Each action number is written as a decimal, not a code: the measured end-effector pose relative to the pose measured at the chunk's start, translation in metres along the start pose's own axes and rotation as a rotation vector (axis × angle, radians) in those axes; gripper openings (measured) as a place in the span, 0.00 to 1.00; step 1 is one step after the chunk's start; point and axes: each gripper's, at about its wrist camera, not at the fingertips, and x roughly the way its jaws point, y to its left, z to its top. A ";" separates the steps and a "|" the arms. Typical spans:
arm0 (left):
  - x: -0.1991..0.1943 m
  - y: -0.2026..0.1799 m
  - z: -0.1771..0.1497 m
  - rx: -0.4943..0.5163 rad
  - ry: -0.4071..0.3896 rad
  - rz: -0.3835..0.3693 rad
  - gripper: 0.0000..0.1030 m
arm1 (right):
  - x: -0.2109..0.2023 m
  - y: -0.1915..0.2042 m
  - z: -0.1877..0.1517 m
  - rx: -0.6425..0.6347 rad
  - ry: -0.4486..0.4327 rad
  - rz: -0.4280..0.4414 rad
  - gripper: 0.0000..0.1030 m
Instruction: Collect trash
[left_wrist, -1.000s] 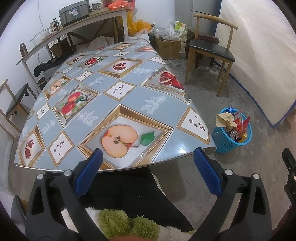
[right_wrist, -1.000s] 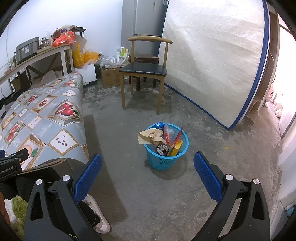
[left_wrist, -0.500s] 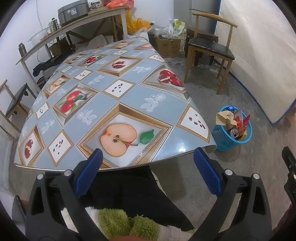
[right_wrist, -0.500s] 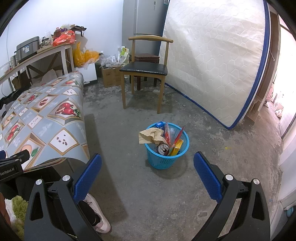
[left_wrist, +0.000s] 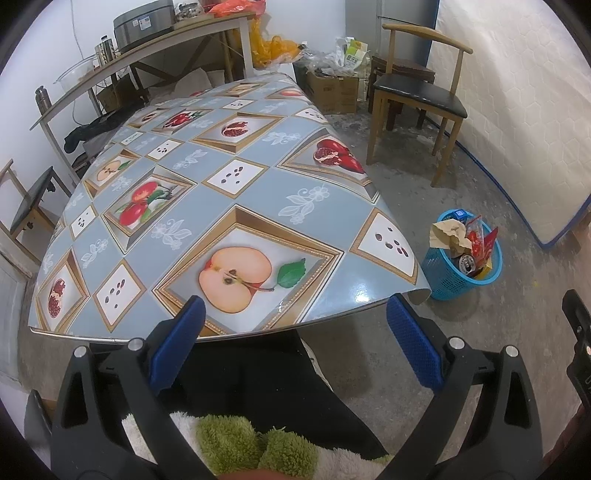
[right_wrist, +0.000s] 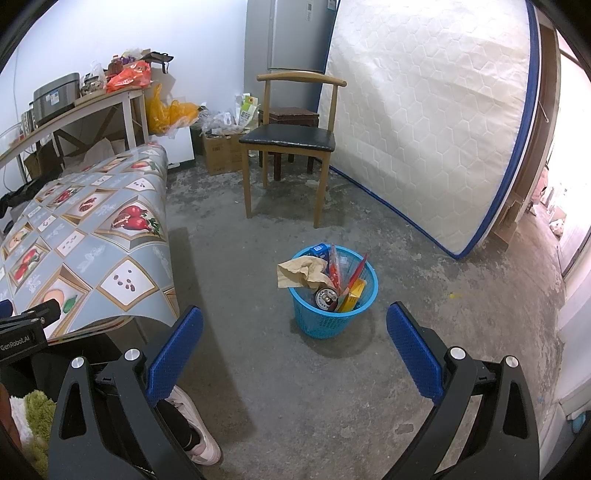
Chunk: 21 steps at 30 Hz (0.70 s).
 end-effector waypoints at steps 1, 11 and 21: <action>0.000 0.000 0.001 -0.001 0.000 -0.001 0.92 | 0.000 0.000 0.000 -0.001 0.000 -0.001 0.94; 0.000 0.000 0.000 0.003 0.001 -0.002 0.92 | 0.000 0.001 0.000 -0.002 0.000 0.000 0.94; 0.001 -0.004 -0.002 0.007 0.009 -0.006 0.92 | 0.000 0.001 0.000 -0.002 0.000 0.000 0.94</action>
